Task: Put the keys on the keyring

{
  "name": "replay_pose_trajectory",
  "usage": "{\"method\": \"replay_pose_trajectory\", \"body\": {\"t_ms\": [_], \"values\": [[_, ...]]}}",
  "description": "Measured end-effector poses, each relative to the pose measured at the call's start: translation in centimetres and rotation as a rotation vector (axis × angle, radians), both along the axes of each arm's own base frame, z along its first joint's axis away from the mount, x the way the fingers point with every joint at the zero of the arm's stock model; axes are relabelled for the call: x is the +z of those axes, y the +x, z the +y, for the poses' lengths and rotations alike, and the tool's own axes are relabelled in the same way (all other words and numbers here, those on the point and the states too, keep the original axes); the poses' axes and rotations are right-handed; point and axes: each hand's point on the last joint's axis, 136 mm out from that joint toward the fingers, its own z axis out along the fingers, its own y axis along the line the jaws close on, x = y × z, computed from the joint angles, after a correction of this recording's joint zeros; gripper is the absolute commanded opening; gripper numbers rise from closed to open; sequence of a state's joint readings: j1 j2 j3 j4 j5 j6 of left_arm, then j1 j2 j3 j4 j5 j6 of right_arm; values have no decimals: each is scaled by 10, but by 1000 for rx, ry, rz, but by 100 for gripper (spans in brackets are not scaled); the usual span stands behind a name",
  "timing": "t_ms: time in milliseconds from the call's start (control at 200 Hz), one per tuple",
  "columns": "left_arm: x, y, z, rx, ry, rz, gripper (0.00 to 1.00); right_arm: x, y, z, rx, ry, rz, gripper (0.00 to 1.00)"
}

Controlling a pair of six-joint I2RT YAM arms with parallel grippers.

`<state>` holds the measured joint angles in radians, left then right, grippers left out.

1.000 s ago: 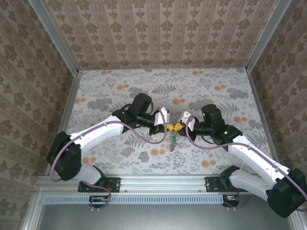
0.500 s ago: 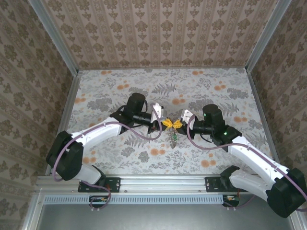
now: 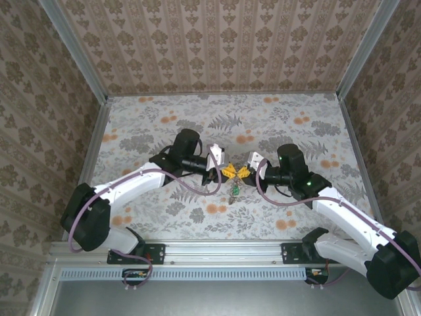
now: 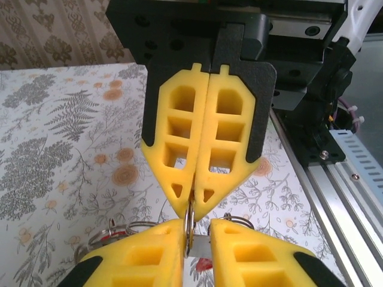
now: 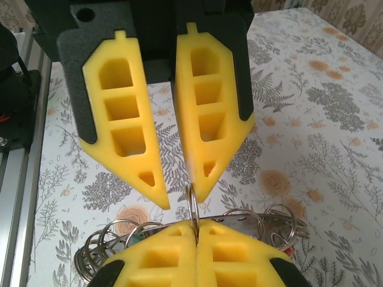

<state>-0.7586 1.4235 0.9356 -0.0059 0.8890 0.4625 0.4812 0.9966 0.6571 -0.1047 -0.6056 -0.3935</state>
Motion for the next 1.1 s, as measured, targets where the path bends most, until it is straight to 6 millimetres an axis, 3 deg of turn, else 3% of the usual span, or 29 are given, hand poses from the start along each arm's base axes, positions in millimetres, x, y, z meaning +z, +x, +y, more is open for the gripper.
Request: {"method": "replay_pose_trajectory", "body": {"t_ms": [765,930,1100], "values": [[-14,1,-7,-1,130,-70,17,-9,-1,-1,-1,-37,50,0],[-19,1,-6,-2,152,-73,8,-10,-2,-1,3,-42,46,0],[-20,0,-6,-1,157,-75,14,-11,-3,-2,7,-47,48,0]]}}
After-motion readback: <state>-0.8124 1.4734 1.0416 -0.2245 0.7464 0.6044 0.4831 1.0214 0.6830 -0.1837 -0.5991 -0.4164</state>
